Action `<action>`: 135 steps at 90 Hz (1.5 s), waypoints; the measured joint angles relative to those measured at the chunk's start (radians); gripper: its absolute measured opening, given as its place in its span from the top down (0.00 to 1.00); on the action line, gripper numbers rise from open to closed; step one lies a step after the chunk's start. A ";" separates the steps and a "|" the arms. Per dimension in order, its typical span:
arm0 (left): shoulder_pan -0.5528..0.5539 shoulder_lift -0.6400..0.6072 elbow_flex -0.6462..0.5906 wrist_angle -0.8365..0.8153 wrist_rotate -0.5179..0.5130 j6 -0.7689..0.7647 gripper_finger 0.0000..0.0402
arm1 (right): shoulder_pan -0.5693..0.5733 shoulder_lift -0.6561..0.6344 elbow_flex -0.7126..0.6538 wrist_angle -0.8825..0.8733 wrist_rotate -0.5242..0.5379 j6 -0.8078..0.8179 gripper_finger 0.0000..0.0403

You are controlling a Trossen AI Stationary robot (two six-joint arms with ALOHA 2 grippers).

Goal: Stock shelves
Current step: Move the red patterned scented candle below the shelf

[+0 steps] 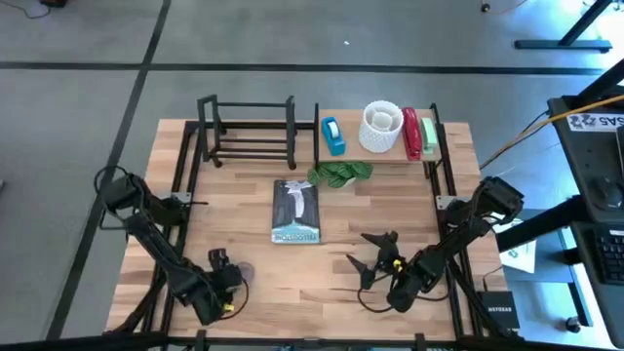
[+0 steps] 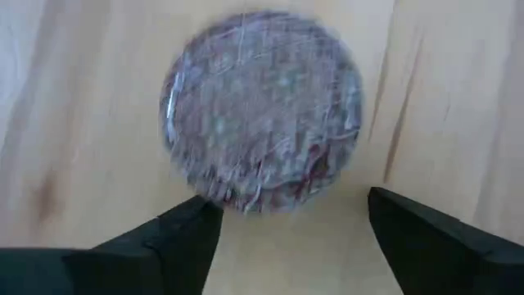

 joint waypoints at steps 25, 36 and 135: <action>-0.031 0.005 -0.121 0.255 -0.259 0.007 0.27 | 0.000 0.000 0.000 0.023 -0.007 0.000 0.05; -0.020 0.005 -0.186 0.438 -0.295 0.089 0.27 | -0.010 0.000 0.000 0.065 -0.078 -0.044 0.05; 0.289 0.048 -0.237 0.896 -0.113 0.583 0.27 | -0.505 0.432 0.477 0.391 -1.128 -0.989 0.05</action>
